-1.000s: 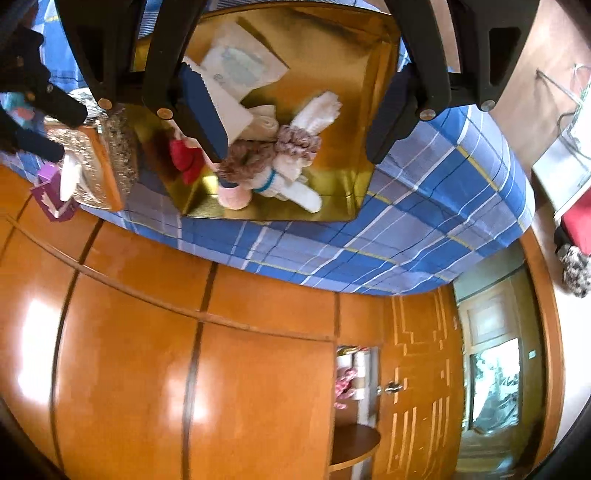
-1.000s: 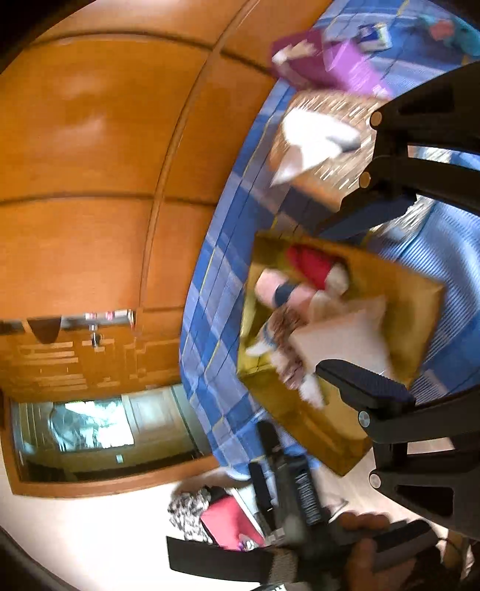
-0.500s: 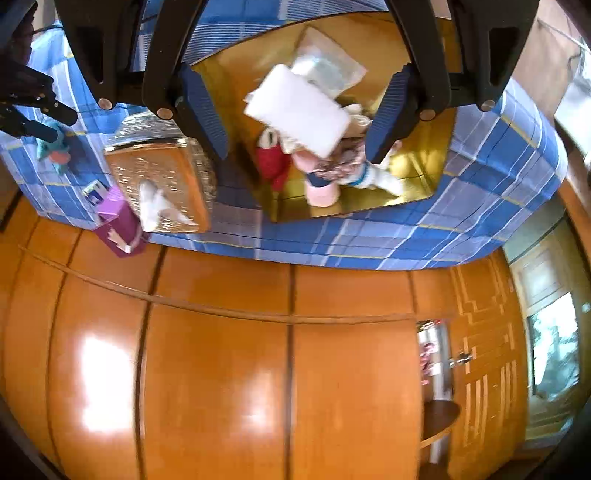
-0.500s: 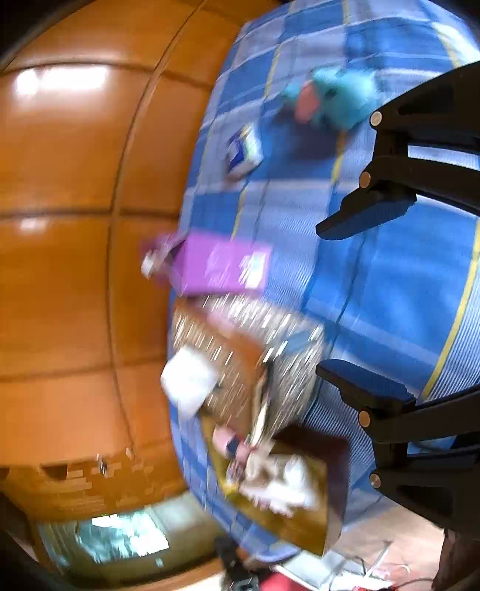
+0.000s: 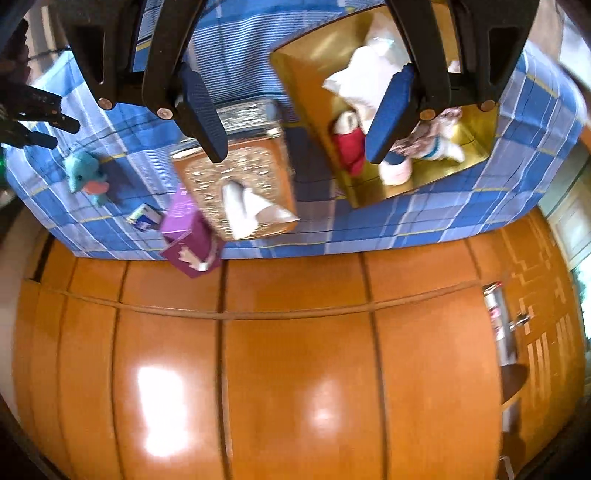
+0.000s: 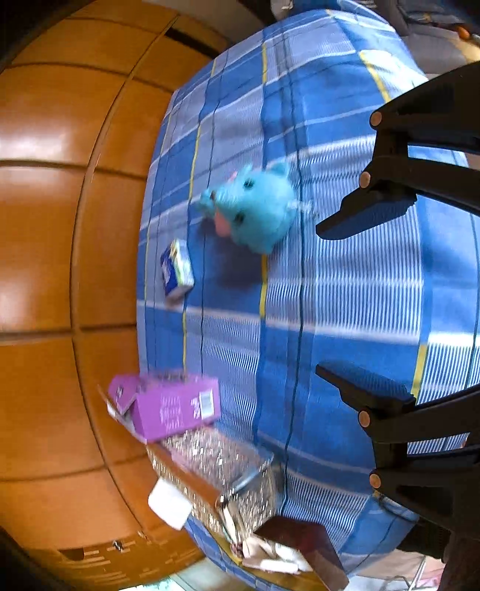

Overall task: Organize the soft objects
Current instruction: 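Move both tools back toward the blue plush toy on the bed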

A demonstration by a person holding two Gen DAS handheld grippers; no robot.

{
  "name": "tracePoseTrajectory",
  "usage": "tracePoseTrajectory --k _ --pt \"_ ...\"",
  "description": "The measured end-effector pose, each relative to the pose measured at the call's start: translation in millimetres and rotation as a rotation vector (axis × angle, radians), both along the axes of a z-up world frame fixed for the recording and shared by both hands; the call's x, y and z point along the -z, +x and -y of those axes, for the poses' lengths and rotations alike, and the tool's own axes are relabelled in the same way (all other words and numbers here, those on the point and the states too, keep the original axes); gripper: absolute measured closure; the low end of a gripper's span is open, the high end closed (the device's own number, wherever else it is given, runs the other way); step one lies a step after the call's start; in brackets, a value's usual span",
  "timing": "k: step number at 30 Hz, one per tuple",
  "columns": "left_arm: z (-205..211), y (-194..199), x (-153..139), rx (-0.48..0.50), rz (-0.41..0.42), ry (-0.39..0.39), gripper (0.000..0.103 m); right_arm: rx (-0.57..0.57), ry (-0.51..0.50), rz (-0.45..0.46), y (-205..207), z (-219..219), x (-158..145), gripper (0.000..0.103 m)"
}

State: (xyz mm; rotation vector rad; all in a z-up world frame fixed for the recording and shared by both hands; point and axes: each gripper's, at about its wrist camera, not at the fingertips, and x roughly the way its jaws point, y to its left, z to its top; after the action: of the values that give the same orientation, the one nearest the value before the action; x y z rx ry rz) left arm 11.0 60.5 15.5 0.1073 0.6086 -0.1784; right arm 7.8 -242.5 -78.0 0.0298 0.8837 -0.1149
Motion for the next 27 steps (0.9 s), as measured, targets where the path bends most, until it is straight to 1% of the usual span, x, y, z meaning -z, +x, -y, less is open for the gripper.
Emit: tracePoseTrajectory --k 3,5,7,11,16,17,20,23,24,27 --pt "23 1 -4 0.070 -0.001 0.004 0.026 0.034 -0.001 -0.026 -5 14 6 0.035" --pt "40 2 -5 0.120 -0.002 0.013 0.026 0.045 0.001 -0.068 -6 20 16 0.035" --pt "59 5 -6 0.168 -0.015 0.011 0.026 0.068 -0.006 -0.101 -6 25 26 0.035" --pt "101 14 -6 0.261 -0.062 -0.003 0.024 0.083 0.016 -0.152 -5 33 42 0.035" --pt "154 25 3 0.354 -0.095 0.050 0.024 0.108 0.048 -0.169 -6 43 50 0.035" --pt "170 30 6 0.377 -0.099 0.072 0.024 0.113 0.053 -0.170 -6 44 51 0.035" --pt "201 44 13 0.408 -0.112 0.102 0.024 0.109 0.060 -0.166 -6 44 51 0.035" --pt "233 67 27 0.428 -0.156 0.128 0.024 0.103 0.059 -0.160 -6 43 51 0.035" --pt "245 78 33 0.430 -0.179 0.144 0.023 0.102 0.060 -0.158 -5 43 51 0.035" --pt "272 111 52 0.427 -0.249 0.154 0.023 0.100 0.066 -0.150 -5 44 52 0.035"
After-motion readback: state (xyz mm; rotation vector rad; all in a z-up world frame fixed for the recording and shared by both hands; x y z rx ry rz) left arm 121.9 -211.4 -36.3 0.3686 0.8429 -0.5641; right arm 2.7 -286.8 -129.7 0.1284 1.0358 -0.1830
